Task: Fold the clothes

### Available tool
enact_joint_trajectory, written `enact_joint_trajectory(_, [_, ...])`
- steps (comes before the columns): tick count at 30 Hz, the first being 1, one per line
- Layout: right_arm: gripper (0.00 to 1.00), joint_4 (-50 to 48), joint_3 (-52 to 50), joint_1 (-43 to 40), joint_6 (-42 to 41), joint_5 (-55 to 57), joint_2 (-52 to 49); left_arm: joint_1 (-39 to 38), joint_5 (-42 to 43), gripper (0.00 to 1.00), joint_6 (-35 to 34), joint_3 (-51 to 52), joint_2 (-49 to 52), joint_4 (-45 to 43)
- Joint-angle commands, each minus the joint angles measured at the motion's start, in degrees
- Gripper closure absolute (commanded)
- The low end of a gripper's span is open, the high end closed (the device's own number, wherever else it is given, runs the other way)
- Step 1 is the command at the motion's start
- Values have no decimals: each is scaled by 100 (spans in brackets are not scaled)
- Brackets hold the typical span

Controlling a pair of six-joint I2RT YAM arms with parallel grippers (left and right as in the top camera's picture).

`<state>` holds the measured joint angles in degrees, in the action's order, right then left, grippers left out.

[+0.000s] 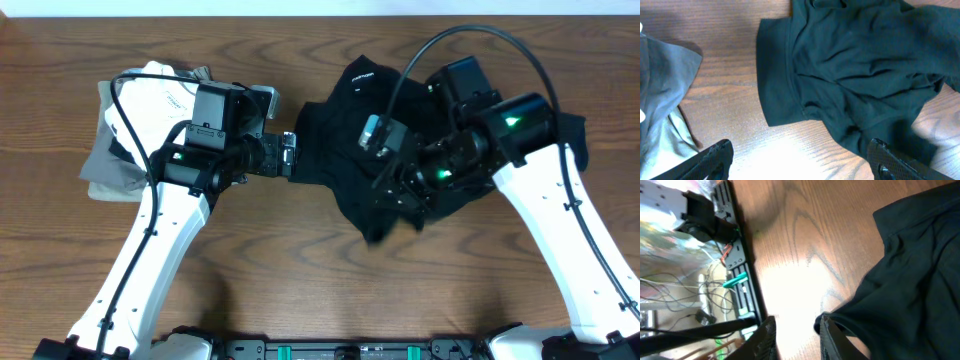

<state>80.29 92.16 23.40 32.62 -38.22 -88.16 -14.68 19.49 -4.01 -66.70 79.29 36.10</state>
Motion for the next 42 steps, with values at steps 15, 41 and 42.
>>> enact_joint_trajectory(15, [23, -1641, -4, -2743, -4367, 2562, -50, -1360, -11, 12, 479, -114, 136, 304])
enact_joint_trajectory(41, [20, -1384, -9, -3298, -4461, 2535, -197, -4210, -1102, 37, 1493, -116, 2717, -931])
enact_joint_trajectory(42, [20, -1384, -9, -3300, -4461, 2535, -197, -4218, -1141, 37, 1495, -116, 2763, -964])
